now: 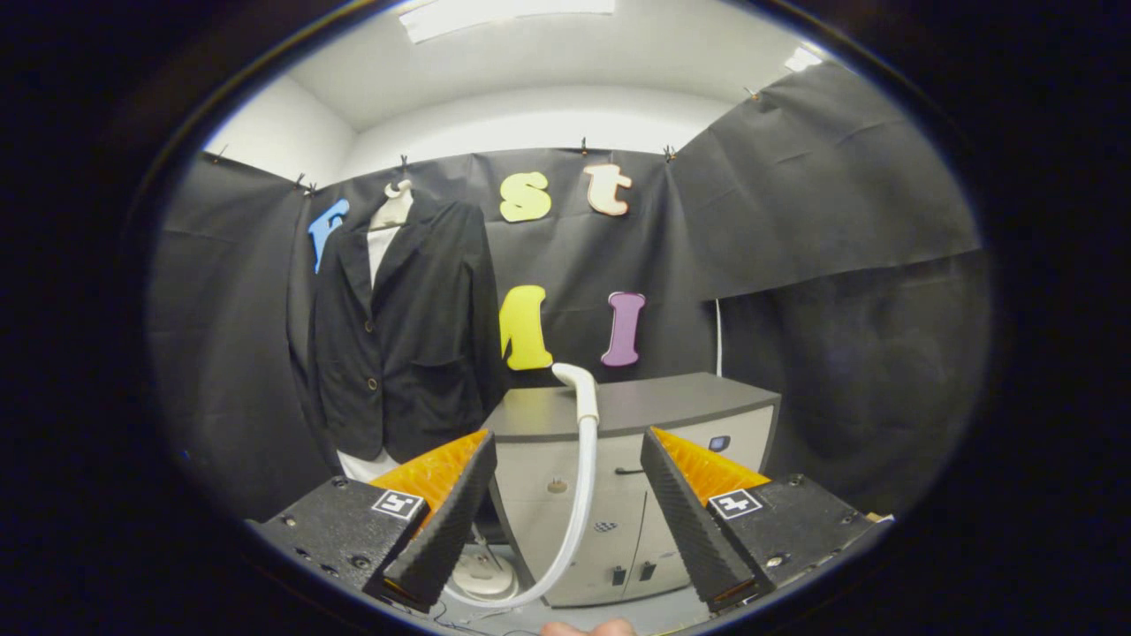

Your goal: Iron the clothes twice with a garment steamer, once on the left side and once on the right side.

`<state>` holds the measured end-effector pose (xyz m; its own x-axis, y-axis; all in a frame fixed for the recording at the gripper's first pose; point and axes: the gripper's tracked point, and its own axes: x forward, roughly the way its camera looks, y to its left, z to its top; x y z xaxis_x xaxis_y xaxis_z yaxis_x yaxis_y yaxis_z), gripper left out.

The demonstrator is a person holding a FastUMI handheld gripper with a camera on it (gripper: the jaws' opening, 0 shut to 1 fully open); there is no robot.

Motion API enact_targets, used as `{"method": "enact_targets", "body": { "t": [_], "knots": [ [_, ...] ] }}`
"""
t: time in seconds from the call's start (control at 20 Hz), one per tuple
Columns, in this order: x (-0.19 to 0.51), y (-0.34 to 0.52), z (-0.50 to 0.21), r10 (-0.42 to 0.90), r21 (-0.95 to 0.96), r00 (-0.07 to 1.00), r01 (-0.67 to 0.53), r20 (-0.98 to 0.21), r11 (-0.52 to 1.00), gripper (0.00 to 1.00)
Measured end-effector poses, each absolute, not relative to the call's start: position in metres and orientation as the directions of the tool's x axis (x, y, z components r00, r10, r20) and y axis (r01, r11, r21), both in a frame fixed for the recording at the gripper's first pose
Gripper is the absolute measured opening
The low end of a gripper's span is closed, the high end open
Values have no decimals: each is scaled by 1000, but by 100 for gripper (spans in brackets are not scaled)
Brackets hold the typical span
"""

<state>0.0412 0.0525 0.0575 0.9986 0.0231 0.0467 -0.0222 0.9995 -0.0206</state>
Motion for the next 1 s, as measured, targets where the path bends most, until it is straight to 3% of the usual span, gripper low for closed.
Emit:
{"method": "enact_targets", "body": {
  "t": [0.5, 1.0],
  "knots": [
    [185, 54, 106, 160, -44, 987, -160, -13, 986, 100],
    [331, 41, 63, 159, -7, 911, -175, -380, 985, 100]
  ]
}}
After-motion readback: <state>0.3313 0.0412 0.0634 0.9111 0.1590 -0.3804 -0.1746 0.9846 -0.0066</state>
